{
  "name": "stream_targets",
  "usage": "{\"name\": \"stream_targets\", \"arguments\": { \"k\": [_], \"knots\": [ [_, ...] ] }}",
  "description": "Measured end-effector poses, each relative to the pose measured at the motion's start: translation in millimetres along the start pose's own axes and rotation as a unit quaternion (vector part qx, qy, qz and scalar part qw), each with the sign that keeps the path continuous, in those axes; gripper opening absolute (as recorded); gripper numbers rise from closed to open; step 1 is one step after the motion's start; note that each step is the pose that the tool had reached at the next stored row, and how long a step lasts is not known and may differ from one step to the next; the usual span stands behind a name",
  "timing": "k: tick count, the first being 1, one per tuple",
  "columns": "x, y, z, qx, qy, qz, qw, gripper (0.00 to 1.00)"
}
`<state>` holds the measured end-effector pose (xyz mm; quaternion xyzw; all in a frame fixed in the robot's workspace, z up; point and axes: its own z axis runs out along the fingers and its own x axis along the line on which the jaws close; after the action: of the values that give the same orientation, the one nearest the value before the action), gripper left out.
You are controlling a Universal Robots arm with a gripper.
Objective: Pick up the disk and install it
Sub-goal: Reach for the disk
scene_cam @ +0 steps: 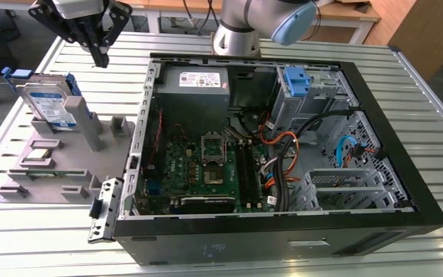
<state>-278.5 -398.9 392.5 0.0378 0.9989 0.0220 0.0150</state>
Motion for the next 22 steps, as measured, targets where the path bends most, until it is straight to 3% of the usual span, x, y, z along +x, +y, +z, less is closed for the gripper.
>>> {"name": "stream_targets", "arguments": {
  "k": [22],
  "knots": [
    [36.1, -2.7, -0.6, 0.0, 0.0, 0.0, 1.0, 0.1]
  ]
}}
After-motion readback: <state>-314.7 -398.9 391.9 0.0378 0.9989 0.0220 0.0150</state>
